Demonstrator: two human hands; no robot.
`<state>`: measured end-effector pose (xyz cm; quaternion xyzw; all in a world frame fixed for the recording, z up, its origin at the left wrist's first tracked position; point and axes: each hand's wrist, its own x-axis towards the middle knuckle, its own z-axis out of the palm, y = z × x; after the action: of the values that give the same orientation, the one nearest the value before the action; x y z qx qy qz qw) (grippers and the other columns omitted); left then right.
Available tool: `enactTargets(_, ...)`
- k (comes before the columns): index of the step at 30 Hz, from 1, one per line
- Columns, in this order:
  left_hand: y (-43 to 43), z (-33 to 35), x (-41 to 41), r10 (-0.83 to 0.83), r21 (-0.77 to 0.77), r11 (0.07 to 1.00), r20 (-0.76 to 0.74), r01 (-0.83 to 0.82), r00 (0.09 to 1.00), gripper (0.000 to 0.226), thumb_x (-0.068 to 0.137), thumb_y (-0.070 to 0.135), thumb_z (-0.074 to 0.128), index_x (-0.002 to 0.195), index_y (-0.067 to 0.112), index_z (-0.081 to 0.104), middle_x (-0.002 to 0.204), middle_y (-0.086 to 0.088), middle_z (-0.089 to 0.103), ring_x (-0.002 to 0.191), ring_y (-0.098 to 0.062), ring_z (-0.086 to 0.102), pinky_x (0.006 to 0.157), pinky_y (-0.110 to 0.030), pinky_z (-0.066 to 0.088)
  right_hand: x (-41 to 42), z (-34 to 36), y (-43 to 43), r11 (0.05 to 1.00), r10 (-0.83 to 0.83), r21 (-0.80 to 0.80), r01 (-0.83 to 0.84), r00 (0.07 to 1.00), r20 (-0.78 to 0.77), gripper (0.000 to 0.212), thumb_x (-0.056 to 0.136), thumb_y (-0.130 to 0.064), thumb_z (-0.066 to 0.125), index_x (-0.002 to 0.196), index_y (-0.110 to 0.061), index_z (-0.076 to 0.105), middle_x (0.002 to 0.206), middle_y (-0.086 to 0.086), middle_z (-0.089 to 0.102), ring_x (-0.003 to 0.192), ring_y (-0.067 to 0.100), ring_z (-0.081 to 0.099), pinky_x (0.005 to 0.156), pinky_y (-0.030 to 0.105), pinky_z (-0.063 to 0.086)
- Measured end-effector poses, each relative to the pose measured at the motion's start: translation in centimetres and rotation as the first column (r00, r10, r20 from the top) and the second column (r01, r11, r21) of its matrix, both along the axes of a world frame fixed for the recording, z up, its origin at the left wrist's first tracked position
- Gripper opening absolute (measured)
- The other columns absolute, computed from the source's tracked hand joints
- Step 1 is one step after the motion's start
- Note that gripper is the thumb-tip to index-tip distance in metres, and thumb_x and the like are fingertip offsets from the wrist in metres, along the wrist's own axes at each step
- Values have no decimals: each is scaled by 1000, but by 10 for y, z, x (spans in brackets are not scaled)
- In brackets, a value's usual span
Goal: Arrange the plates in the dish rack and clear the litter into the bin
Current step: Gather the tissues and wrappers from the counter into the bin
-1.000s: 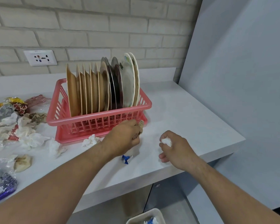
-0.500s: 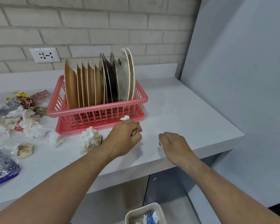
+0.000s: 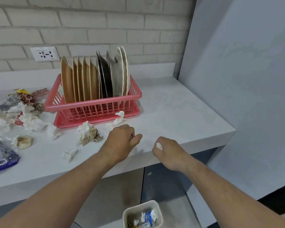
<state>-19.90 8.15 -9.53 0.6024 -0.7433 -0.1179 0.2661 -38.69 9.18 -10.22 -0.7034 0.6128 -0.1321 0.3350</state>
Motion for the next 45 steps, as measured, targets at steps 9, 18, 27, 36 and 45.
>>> enactTargets(9,35,7,32,-106,126,987,11,104,994,58,94,52,46,52,13,41,50,0,44,46,-13,37,51,-28,35,30,2,37,998,-65,-3,66,995,69,18,98,-14,43,97,-18,60,91,1,65,81,18,68,77,33,59)
enactTargets(18,68,-52,41,-294,220,934,32,280,955,38,98,43,37,69,20,45,69,3,51,66,-14,48,63,-34,41,45,-43,76,992,-129,-3,129,988,83,26,100,-30,36,87,-15,53,87,-3,58,74,10,51,62,25,43)
enactTargets(27,79,-158,17,-259,553,799,-40,237,965,36,88,0,41,109,27,32,98,6,40,84,-9,43,70,-20,43,-8,-152,85,974,-59,215,69,997,-54,26,90,-3,35,104,-24,42,97,-3,48,83,9,48,67,24,45)
enactTargets(36,87,-326,-18,-368,719,675,133,166,920,54,82,-3,46,130,16,32,123,-2,36,95,-22,51,78,-24,39,-55,-316,94,958,81,286,-37,987,-141,16,96,-16,50,105,-28,53,104,-7,59,89,6,57,72,16,46)
enactTargets(45,54,-552,-36,-353,767,631,150,116,923,36,95,17,48,128,19,34,122,-2,53,90,-15,49,76,-24,35,-59,-507,80,951,38,310,19,984,-176,27,97,-30,48,124,-27,44,111,5,58,85,18,54,70,26,43)
